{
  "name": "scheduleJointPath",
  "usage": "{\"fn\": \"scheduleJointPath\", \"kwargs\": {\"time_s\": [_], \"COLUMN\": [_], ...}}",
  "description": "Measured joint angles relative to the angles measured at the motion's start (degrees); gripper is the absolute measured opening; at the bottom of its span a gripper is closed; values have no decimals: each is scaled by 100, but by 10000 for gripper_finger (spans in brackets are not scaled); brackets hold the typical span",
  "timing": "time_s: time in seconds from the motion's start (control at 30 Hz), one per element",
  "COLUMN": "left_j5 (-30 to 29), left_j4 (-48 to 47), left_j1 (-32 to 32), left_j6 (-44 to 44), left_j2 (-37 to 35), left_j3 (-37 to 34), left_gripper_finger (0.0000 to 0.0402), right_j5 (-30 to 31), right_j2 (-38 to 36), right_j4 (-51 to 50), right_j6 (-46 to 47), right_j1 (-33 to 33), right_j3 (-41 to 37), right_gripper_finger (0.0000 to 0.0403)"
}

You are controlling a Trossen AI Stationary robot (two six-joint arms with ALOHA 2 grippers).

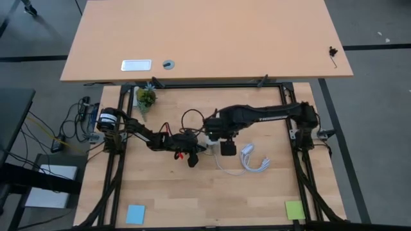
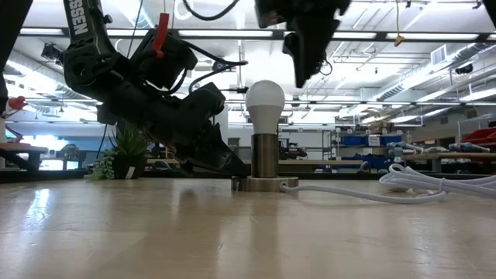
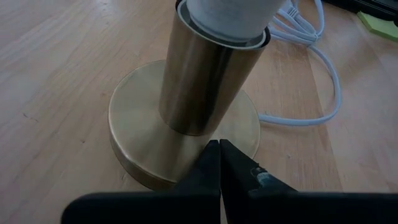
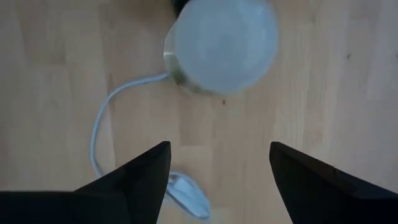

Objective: Screw lightbulb
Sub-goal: Remove the lightbulb from the lamp socket

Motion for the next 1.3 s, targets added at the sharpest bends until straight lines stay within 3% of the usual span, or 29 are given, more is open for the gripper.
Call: {"fn": "scheduleJointPath", "kwargs": {"time_s": [0.27,0.47,0.73,0.87,1.1,1.3], "left_j5": [2,2,24,46,59,79], "left_j4": [57,59,66,85,96,108], "left_j1": [-1,-1,0,0,0,4], "left_j6": [24,31,33,33,37,59], "left_j2": [4,4,2,2,0,0], "left_j3": [-4,-4,-4,-4,0,0], "left_gripper_finger": [0,0,0,0,0,0], "right_j5": [141,-349,-820,-566,711,923], "right_j2": [-1129,-1700,-1590,-1570,-1572,-1572], "right_j4": [1583,3119,4267,4459,4100,4565], "right_j6": [468,936,1373,1640,1367,1163], "right_j1": [174,255,427,472,772,903], "right_j3": [-1849,-3134,-3609,-3622,-3651,-4071], "right_gripper_finger": [281,280,281,271,221,184]}}
